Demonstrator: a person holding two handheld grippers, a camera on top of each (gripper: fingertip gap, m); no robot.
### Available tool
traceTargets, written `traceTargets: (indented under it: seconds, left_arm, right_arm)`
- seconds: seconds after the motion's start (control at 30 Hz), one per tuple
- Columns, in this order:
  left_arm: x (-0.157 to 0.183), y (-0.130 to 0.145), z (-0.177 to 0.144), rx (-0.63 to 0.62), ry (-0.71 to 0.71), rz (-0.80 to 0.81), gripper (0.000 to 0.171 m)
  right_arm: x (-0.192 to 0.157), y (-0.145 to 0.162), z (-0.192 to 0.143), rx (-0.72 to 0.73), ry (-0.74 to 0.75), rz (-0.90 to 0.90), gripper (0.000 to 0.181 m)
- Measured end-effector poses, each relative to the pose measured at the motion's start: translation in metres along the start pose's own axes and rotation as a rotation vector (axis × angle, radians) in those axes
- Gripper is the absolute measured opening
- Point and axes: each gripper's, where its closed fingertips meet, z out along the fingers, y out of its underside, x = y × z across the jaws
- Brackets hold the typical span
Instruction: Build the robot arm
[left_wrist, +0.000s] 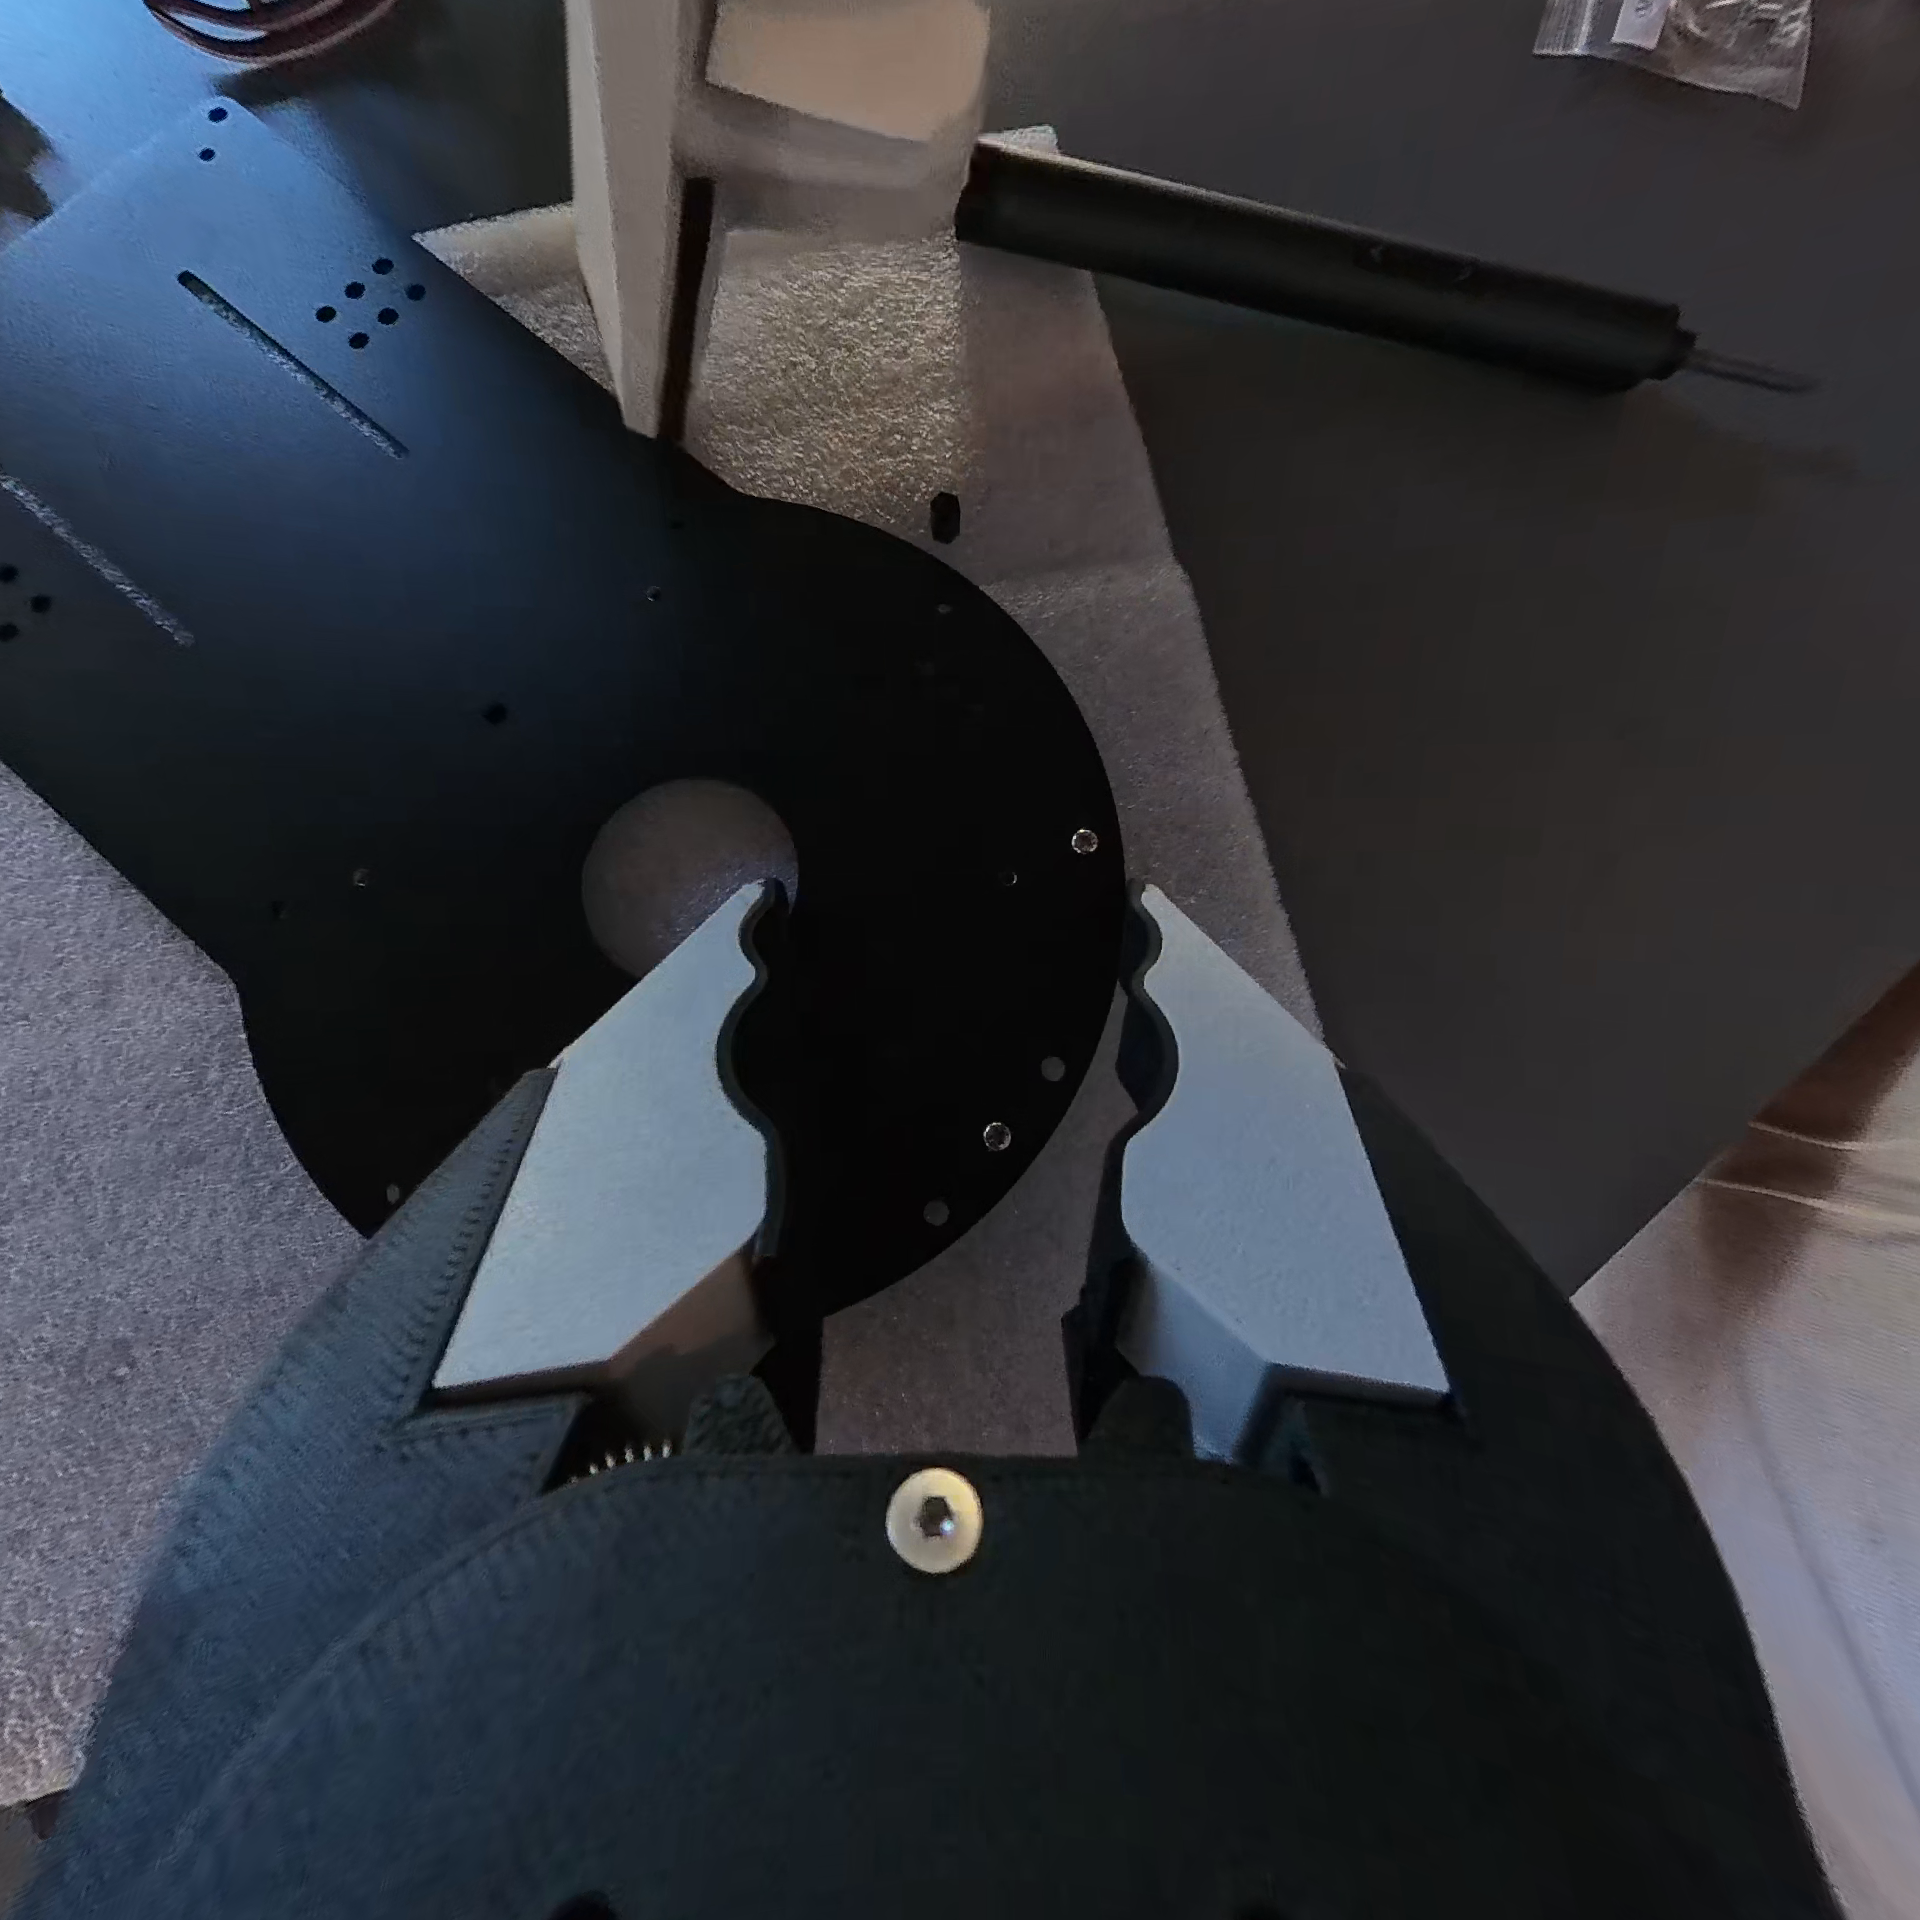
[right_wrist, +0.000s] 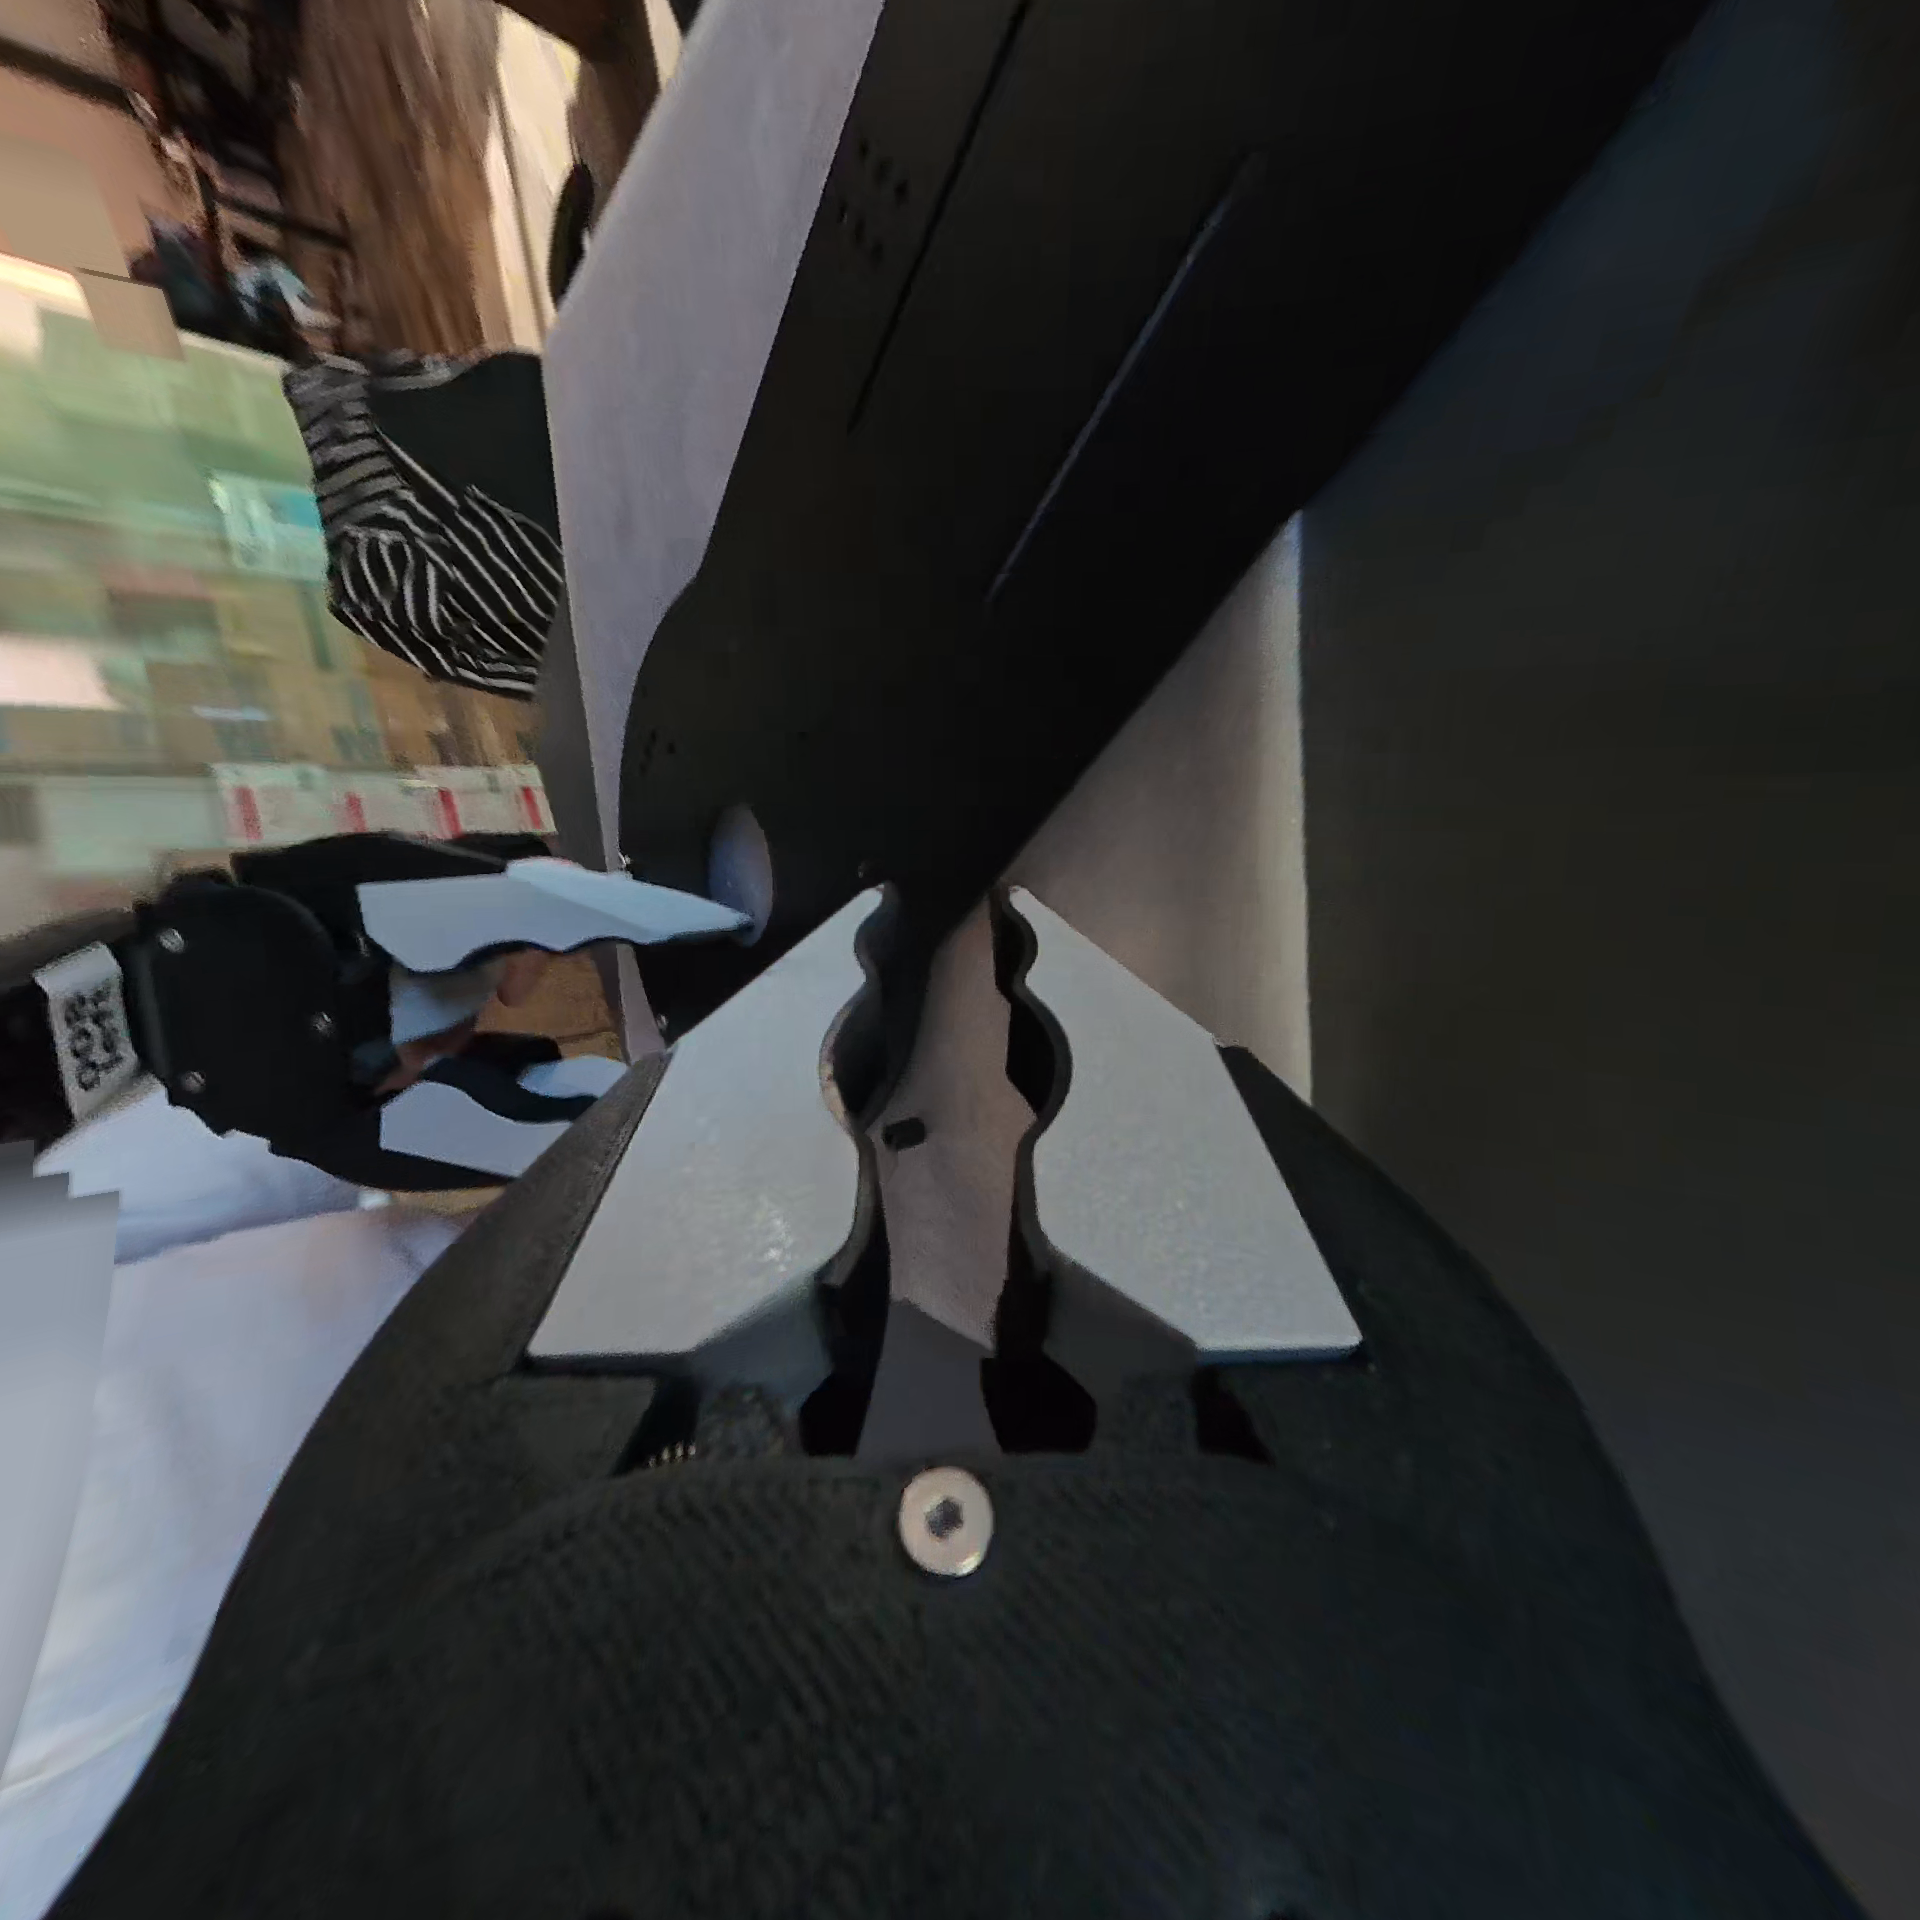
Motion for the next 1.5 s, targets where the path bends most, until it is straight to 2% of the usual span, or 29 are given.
traceTargets:
  seconds: [0.07, 0.2, 0.23, 0.27, 0.3, 0.37, 0.43, 0.5, 0.57, 0.63, 0.7, 0.77, 0.83, 1.03, 1.27, 1.43, 1.5]
  left_arm:
    - [0.0, 0.0, 0.0, 0.002, 0.004, -0.006, 0.063]
    - [-0.001, -0.002, -0.002, 0.015, 0.03, -0.051, 0.059]
    - [-0.01, -0.005, -0.005, 0.045, -0.002, -0.07, 0.011]
    - [-0.012, -0.015, -0.013, 0.13, 0.018, -0.072, 0.0]
    - [-0.005, -0.027, -0.022, 0.204, 0.101, -0.102, 0.0]
    - [-0.001, -0.028, -0.031, 0.184, 0.209, -0.184, 0.0]
    - [-0.016, -0.028, -0.037, 0.193, 0.158, -0.197, 0.004]
    - [-0.036, -0.028, -0.044, 0.225, 0.083, -0.214, 0.021]
    - [-0.06, -0.018, -0.047, 0.178, 0.006, -0.226, 0.035]
    - [-0.086, -0.01, -0.05, 0.13, -0.052, -0.238, 0.042]
    - [-0.107, 0.0, -0.049, 0.058, -0.039, -0.284, 0.048]
    - [-0.113, 0.009, -0.047, -0.023, 0.08, -0.362, 0.049]
    - [-0.114, 0.007, -0.047, -0.045, 0.243, -0.455, 0.044]
    - [-0.135, -0.011, -0.032, -0.073, 0.515, -0.643, 0.043]
    - [-0.138, -0.013, -0.019, -0.134, 0.654, -0.716, 0.043]
    - [-0.137, -0.016, -0.016, -0.123, 0.76, -0.774, 0.036]
    - [-0.138, -0.013, -0.013, -0.131, 0.757, -0.761, 0.027]
  right_arm:
    - [0.002, -0.002, 0.001, 0.019, -0.021, 0.042, 0.01]
    - [-0.001, -0.002, 0.001, 0.08, -0.058, 0.083, 0.014]
    - [-0.001, -0.001, 0.001, 0.089, -0.058, 0.088, 0.014]
    - [-0.002, 0.001, 0.001, 0.089, -0.06, 0.09, 0.014]
    - [-0.003, 0.001, 0.001, 0.103, -0.062, 0.091, 0.015]
    - [-0.002, 0.001, 0.001, 0.116, -0.051, 0.076, 0.015]
    - [-0.002, 0.001, 0.001, 0.108, -0.037, 0.056, 0.014]
    - [-0.003, 0.002, 0.001, 0.095, -0.034, 0.048, 0.016]
    - [-0.006, 0.003, -0.002, 0.083, -0.034, 0.04, 0.019]
    - [-0.01, 0.005, -0.006, 0.084, -0.013, 0.012, 0.019]
    - [-0.01, 0.01, -0.008, 0.069, 0.048, -0.025, 0.019]
    - [-0.01, 0.021, -0.006, 0.009, 0.077, -0.045, 0.019]
    - [-0.013, 0.025, -0.001, -0.033, 0.032, -0.02, 0.02]
    - [-0.007, 0.011, 0.002, 0.016, 0.002, 0.067, 0.019]
    - [-0.006, 0.004, 0.003, 0.085, 0.018, 0.14, 0.022]
    - [-0.005, 0.001, 0.003, 0.129, -0.017, 0.211, 0.021]
    - [-0.006, 0.0, 0.003, 0.148, -0.036, 0.234, 0.024]
